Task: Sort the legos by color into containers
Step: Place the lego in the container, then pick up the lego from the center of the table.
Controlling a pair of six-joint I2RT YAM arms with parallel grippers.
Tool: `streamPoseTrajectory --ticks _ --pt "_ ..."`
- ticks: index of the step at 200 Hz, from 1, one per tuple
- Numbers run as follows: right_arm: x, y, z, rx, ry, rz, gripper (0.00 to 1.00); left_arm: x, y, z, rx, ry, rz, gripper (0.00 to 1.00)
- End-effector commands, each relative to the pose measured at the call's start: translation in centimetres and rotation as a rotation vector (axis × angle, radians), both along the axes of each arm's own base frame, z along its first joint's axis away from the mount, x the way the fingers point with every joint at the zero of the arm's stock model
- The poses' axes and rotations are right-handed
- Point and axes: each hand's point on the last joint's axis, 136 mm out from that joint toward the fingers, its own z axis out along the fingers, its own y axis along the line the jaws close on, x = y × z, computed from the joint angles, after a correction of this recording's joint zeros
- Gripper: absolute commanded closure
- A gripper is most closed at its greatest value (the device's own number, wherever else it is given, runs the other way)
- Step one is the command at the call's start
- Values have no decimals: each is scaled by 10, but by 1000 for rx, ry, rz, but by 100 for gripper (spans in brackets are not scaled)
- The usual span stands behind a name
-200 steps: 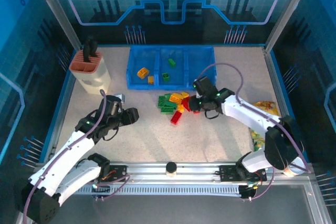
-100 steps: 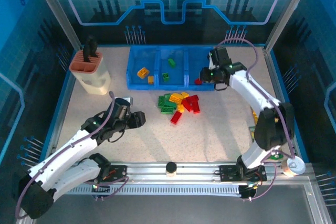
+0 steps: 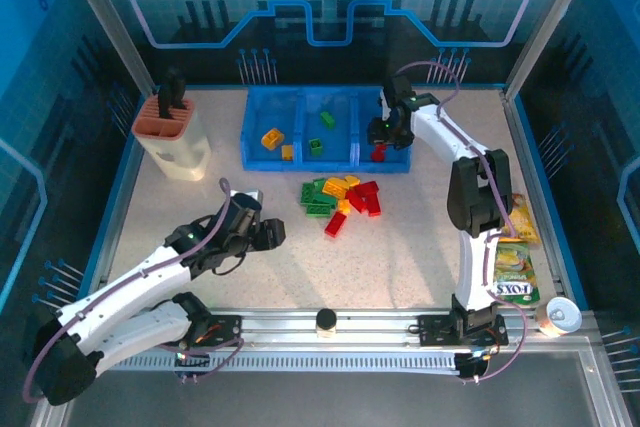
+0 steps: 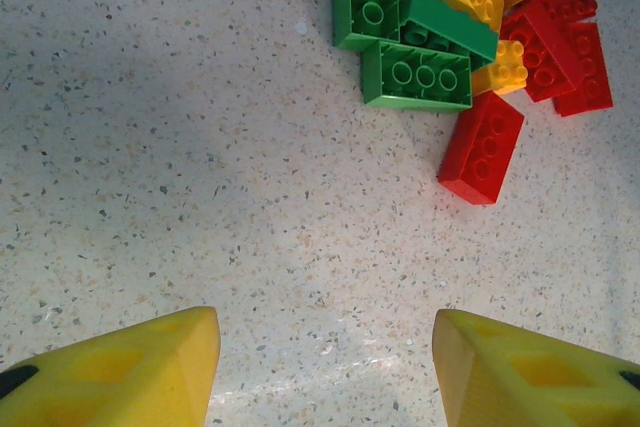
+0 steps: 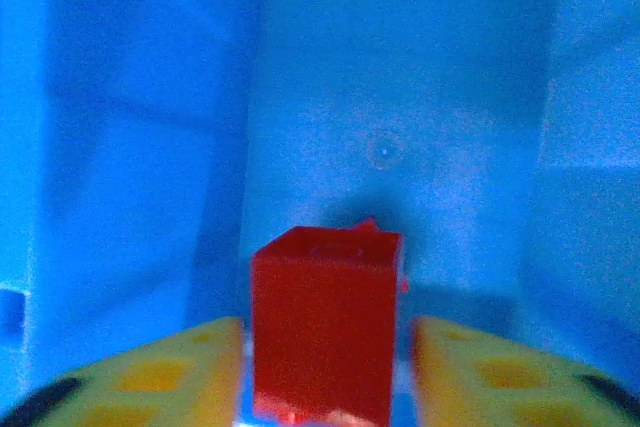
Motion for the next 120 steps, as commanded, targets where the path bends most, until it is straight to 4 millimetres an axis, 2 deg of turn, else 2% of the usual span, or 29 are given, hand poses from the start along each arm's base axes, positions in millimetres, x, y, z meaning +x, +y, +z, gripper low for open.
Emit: streamPoseTrajectory --ticks 1,30,50,67,120 --pt "-4 4 23 -16 -40 18 41 5 -4 2 3 -19 4 41" --pt "-13 5 57 6 -129 14 39 5 -24 5 108 -40 -117 40" --pt "-25 9 72 39 -152 31 39 6 -38 -4 165 -18 -168 39" --pt "-39 12 77 58 -168 43 39 10 -52 -11 164 -3 -195 39" --pt "-88 7 76 113 -184 49 39 28 -94 -32 177 61 -277 37"
